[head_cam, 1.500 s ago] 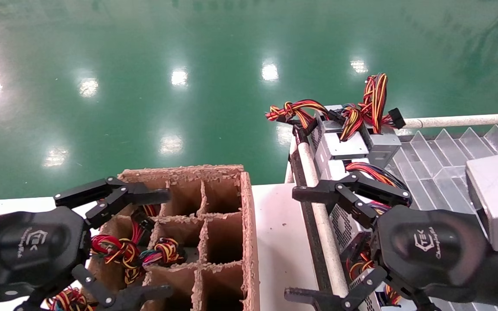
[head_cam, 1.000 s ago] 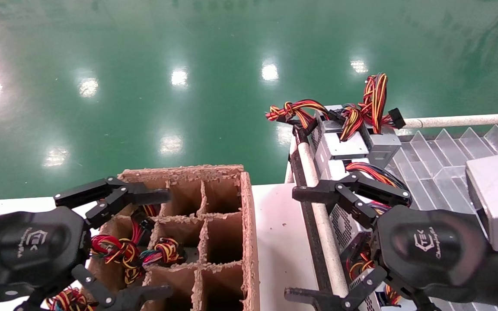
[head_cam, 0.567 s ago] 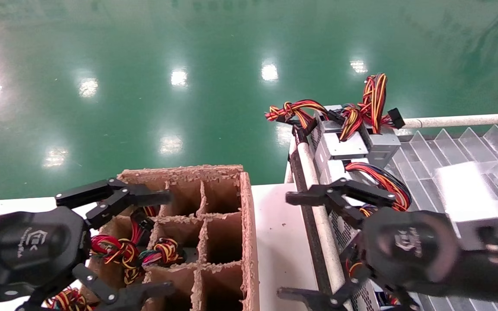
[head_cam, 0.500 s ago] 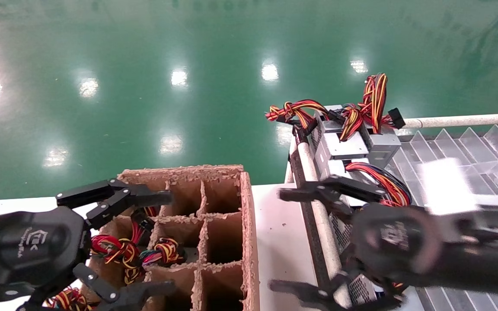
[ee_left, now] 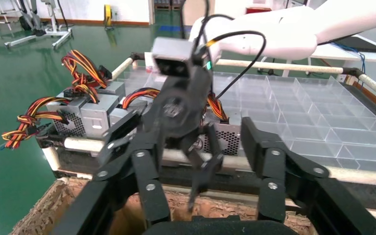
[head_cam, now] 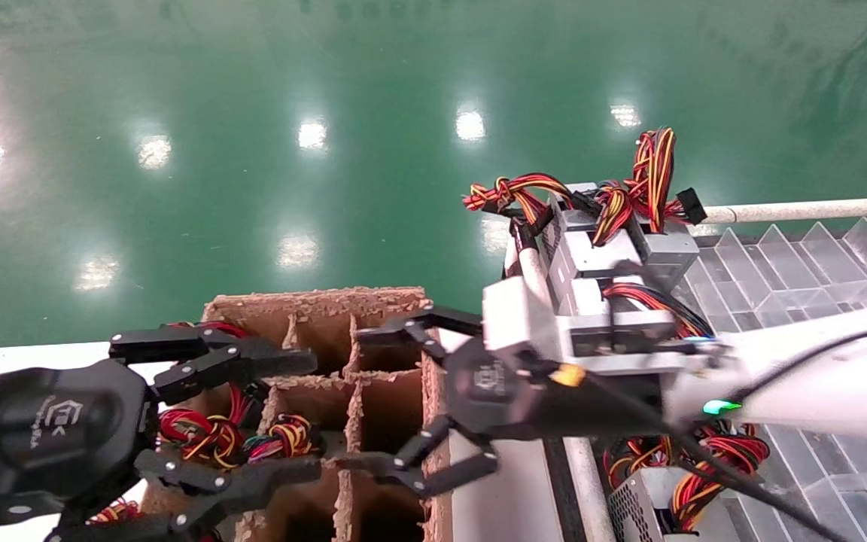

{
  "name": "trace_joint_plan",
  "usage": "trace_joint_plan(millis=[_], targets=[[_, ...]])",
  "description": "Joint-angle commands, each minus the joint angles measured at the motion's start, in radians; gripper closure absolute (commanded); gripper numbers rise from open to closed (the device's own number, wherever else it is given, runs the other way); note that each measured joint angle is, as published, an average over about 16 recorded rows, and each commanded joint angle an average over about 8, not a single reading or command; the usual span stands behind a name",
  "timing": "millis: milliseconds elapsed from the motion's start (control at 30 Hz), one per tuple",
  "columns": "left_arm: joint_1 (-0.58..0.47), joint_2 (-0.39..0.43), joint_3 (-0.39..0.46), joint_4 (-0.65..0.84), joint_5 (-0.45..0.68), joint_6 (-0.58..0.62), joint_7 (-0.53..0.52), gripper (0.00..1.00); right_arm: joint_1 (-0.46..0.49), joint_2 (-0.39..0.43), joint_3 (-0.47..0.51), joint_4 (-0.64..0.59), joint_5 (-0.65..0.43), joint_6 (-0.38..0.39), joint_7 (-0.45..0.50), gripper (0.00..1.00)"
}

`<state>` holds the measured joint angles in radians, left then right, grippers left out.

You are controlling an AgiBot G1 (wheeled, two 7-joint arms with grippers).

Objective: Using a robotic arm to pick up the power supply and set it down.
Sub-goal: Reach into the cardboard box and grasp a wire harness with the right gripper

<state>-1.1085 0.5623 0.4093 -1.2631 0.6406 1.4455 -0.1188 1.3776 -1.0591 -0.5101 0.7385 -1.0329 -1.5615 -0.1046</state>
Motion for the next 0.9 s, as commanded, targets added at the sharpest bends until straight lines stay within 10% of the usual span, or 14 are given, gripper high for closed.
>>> trace_joint_plan(millis=[33, 533, 900], targets=[[0.000, 0.000, 0.000, 0.000, 0.000, 0.000, 0.000, 1.00, 0.022, -0.044, -0.017, -0.073, -0.017, -0.003, -0.043, 0.00], [0.000, 0.000, 0.000, 0.000, 0.000, 0.000, 0.000, 1.00, 0.127, -0.271, -0.082, -0.481, -0.084, 0.107, -0.271, 0.00], [0.000, 0.000, 0.000, 0.000, 0.000, 0.000, 0.000, 1.00, 0.127, -0.301, -0.126, -0.486, -0.072, 0.138, -0.285, 0.00]])
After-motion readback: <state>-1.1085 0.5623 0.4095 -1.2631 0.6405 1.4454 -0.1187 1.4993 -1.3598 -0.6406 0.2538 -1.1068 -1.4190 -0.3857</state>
